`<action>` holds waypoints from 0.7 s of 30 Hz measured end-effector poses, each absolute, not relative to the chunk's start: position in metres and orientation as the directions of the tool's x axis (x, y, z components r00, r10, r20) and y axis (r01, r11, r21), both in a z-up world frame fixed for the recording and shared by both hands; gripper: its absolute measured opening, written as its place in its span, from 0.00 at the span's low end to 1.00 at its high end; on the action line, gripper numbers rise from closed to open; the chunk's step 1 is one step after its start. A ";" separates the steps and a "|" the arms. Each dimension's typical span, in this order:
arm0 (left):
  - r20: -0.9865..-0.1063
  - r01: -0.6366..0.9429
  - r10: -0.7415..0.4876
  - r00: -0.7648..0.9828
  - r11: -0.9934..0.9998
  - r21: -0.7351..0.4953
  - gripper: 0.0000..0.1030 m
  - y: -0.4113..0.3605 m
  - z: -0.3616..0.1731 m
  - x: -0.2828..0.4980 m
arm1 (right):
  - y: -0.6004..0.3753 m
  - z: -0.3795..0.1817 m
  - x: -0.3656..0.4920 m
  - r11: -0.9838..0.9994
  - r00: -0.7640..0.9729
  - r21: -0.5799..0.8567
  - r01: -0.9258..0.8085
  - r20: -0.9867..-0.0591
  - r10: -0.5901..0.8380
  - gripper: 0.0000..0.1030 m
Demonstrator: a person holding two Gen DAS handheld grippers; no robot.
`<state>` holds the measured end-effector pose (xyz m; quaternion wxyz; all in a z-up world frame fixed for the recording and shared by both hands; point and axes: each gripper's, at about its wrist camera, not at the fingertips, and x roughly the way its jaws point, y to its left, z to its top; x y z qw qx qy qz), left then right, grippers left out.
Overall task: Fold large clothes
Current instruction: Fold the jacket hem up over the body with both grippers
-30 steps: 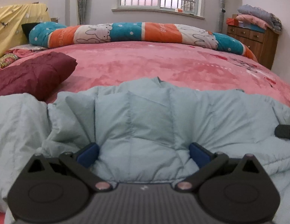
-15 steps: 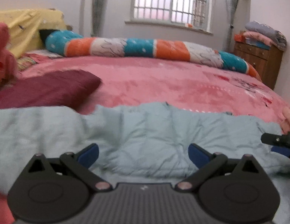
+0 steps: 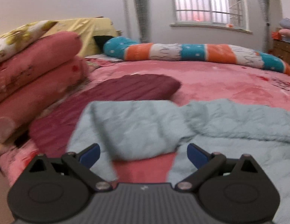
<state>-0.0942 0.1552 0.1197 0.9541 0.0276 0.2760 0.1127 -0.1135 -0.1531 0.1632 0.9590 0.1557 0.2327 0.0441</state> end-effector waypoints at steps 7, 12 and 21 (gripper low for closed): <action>-0.519 -0.260 0.268 0.811 0.961 0.090 0.95 0.182 0.112 -0.110 | -0.153 0.168 -0.143 0.931 0.875 0.364 0.028 -0.459 0.153 1.00; -0.532 -0.306 0.318 0.784 0.945 0.114 0.93 0.187 0.093 -0.103 | -0.152 0.168 -0.158 0.914 0.863 0.404 0.029 -0.472 0.181 1.00; -0.508 -0.383 0.468 0.723 0.884 0.269 0.91 0.197 0.057 -0.072 | -0.155 0.165 -0.156 0.916 0.856 0.401 0.025 -0.482 0.187 1.00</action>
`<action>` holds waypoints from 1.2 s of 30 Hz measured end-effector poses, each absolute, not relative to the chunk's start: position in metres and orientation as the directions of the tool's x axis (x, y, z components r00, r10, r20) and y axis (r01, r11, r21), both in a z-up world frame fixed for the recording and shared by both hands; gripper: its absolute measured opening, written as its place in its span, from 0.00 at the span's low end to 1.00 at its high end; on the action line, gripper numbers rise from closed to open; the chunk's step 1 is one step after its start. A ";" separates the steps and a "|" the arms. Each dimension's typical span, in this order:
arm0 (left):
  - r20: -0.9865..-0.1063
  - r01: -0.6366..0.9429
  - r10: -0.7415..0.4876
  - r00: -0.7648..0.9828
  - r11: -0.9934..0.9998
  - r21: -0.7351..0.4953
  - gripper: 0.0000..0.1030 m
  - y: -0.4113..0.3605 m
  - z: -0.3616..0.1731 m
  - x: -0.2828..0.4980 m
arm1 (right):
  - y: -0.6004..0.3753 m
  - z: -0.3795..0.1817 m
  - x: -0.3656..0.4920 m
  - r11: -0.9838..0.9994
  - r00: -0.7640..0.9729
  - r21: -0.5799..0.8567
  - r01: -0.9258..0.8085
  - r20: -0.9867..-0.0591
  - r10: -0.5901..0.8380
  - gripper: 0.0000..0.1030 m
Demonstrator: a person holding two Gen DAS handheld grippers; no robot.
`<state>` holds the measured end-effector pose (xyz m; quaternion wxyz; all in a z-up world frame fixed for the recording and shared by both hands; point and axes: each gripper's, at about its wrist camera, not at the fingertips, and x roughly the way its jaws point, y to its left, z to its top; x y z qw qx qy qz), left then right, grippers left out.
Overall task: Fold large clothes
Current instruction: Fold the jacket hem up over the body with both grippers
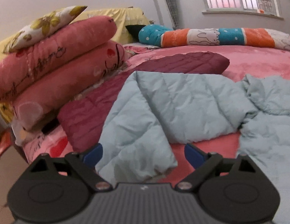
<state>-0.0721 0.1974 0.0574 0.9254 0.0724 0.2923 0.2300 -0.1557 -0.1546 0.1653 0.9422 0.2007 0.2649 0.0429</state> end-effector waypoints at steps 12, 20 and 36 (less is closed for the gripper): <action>-0.593 -0.287 0.277 0.756 0.955 0.080 0.05 0.213 0.083 -0.064 | -0.163 0.149 -0.120 0.889 0.832 0.453 0.071 -0.518 0.197 1.00; -0.556 -0.103 0.028 0.830 0.989 -0.104 0.04 0.208 0.155 -0.052 | -0.179 0.139 -0.097 0.847 0.843 0.520 0.109 -0.501 0.199 1.00; -0.443 0.351 -0.441 0.781 0.895 -0.274 0.04 0.069 0.246 0.031 | -0.205 0.142 -0.066 0.781 0.897 0.613 0.122 -0.404 0.178 1.00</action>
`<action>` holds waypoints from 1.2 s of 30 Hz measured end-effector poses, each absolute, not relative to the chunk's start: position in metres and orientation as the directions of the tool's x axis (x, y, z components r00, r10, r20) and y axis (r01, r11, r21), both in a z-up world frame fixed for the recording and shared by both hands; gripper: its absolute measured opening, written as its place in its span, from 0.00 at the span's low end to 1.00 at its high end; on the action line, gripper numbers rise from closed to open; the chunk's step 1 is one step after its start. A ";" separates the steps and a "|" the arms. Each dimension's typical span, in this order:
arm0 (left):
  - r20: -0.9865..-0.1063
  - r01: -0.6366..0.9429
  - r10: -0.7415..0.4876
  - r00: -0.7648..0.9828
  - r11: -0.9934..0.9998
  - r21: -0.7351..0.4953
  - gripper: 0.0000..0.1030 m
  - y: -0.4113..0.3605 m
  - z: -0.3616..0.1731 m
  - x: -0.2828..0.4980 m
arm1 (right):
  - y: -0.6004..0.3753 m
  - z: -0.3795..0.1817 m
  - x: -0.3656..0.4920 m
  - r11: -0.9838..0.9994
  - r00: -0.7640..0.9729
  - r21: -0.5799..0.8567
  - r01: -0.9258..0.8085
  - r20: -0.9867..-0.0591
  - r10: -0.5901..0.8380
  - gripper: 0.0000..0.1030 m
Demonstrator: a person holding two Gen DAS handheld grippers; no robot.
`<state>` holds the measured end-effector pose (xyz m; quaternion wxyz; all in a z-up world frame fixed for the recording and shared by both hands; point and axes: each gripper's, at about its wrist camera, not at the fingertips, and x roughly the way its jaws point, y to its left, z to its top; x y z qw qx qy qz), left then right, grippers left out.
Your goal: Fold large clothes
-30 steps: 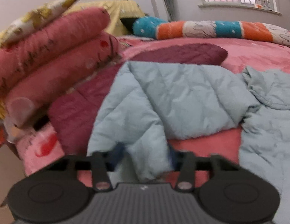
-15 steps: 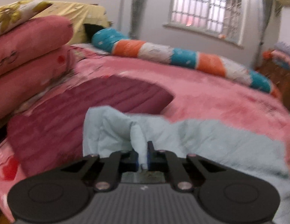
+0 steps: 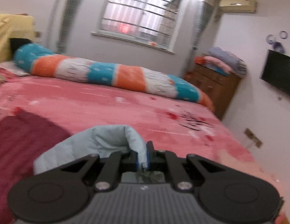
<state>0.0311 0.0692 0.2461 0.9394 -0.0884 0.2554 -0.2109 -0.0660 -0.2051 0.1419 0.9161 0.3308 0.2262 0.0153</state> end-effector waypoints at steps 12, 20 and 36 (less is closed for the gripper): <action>-0.492 0.553 -0.641 0.590 0.764 -0.332 0.04 -0.055 0.196 0.085 | -0.234 0.136 -0.052 0.684 0.934 0.700 0.204 -0.349 0.079 1.00; -0.538 0.587 -0.687 0.489 0.715 -0.380 0.04 -0.105 0.142 0.093 | -0.237 0.134 -0.048 0.677 0.941 0.700 0.227 -0.338 0.034 1.00; -0.517 0.624 -0.681 0.519 0.715 -0.315 0.71 -0.111 0.130 0.069 | -0.243 0.138 -0.053 0.715 0.941 0.664 0.217 -0.336 0.027 1.00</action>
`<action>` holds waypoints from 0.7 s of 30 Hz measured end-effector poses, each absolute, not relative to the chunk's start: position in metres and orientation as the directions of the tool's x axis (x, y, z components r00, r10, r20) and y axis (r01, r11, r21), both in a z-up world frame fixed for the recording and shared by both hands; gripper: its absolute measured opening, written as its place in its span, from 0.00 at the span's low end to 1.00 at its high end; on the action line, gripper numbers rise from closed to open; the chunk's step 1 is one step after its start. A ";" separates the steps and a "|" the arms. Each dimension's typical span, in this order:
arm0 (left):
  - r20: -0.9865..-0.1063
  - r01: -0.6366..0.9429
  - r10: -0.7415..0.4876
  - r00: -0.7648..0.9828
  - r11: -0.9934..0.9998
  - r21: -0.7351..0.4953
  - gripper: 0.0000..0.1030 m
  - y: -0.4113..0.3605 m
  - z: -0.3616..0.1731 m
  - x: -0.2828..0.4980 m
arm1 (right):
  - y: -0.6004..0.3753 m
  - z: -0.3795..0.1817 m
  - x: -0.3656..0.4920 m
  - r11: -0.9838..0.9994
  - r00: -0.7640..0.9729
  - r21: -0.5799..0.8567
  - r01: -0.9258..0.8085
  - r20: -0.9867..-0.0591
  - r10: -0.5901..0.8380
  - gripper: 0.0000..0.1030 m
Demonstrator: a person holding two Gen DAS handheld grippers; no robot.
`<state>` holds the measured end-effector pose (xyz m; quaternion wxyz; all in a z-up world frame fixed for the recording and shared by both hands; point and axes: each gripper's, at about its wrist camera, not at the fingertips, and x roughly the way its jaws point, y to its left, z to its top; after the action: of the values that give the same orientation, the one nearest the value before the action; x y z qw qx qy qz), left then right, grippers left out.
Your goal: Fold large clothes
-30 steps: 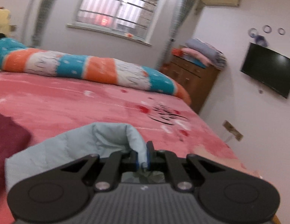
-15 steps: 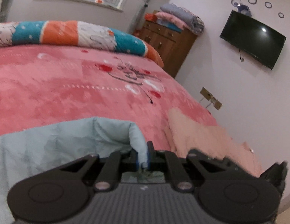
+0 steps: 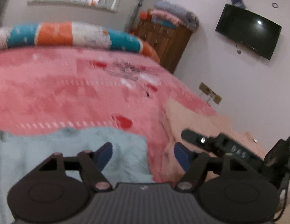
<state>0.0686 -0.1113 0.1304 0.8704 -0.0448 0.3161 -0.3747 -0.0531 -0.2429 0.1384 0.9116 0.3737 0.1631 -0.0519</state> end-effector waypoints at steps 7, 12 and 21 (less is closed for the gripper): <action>-0.482 0.512 -0.523 0.703 0.843 -0.167 0.72 -0.033 0.130 0.058 | -0.214 0.152 -0.051 0.817 0.943 0.559 0.145 -0.328 0.057 1.00; -0.555 0.334 -0.305 0.774 0.941 -0.053 0.58 0.023 0.089 0.068 | -0.171 0.159 -0.045 0.920 0.931 0.391 0.016 -0.342 0.129 1.00; -0.531 0.282 -0.209 0.821 0.958 0.058 0.54 0.040 0.062 0.088 | -0.098 0.142 -0.012 0.984 0.882 0.063 -0.169 -0.435 0.180 1.00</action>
<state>0.0875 0.0402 0.0615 0.9518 0.0673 0.2699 -0.1291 -0.0118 -0.0978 0.1422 0.9700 0.0117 0.2254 0.0899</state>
